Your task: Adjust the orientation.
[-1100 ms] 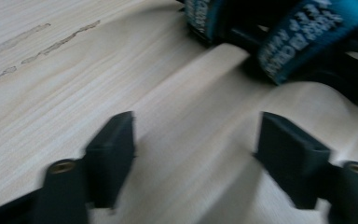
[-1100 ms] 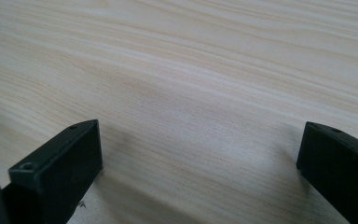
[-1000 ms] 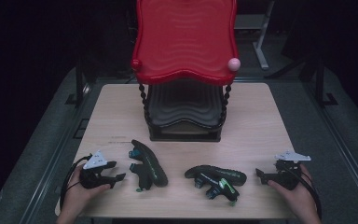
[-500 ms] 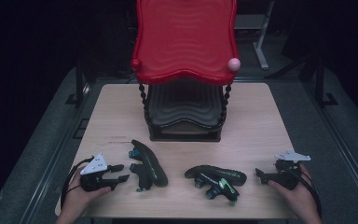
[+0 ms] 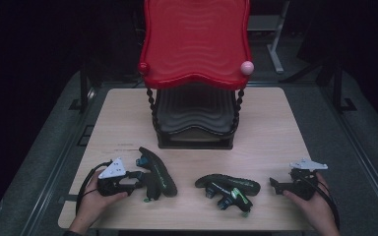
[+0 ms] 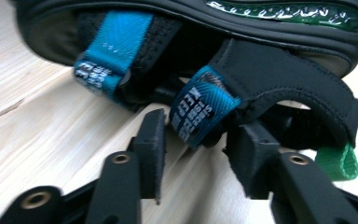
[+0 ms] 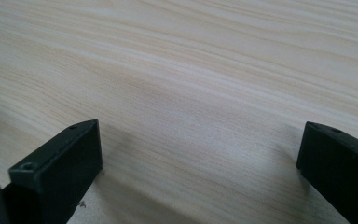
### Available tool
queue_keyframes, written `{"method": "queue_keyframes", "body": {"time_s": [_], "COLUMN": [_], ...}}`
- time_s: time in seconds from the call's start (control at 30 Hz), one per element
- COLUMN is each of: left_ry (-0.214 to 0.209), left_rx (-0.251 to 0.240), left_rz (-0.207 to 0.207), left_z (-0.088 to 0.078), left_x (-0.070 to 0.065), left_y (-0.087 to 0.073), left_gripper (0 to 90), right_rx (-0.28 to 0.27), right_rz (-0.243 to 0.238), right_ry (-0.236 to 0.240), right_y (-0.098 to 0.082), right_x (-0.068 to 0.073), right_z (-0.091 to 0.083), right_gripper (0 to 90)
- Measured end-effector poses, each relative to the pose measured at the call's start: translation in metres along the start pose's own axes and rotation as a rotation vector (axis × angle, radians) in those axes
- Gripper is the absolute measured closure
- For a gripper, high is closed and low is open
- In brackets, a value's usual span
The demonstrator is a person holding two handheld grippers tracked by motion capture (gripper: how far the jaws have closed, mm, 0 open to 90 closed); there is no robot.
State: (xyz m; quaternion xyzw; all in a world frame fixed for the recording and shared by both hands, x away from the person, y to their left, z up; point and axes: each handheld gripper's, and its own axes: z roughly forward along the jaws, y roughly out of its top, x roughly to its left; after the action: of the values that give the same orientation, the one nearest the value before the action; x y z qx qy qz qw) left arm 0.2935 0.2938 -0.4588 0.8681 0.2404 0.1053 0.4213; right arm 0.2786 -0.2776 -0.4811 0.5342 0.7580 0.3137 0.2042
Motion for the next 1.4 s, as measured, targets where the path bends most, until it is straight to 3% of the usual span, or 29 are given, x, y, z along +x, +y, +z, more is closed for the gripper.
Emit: {"method": "queue_keyframes", "body": {"time_s": [0.17,0.43,0.87,1.1,1.4], "left_ry": [0.012,0.002,0.016,0.008,-0.051], "left_rx": [-0.001,-0.033,-0.085,-0.097,-0.145], "left_rz": [0.004,-0.01,-0.061,-0.075,-0.097], "left_z": [-0.001,-0.009,-0.044,-0.039,-0.023], "left_x": [0.0,-0.002,0.002,0.001,0.007], "left_y": [0.002,0.006,0.002,0.013,0.029], "left_gripper": [68.0,70.5,73.1,74.2,74.7], "right_rx": [0.001,0.001,0.001,0.001,0.001], "right_rz": [-0.002,-0.005,-0.005,-0.006,-0.005], "right_ry": [0.002,0.006,0.007,0.007,0.007], "right_y": [0.0,0.0,0.0,0.0,0.0], "right_x": [0.0,0.0,0.0,0.0,0.001], "right_z": [0.0,0.0,0.0,0.0,0.0], "right_gripper": [0.0,0.0,0.0,0.0,0.0]}}
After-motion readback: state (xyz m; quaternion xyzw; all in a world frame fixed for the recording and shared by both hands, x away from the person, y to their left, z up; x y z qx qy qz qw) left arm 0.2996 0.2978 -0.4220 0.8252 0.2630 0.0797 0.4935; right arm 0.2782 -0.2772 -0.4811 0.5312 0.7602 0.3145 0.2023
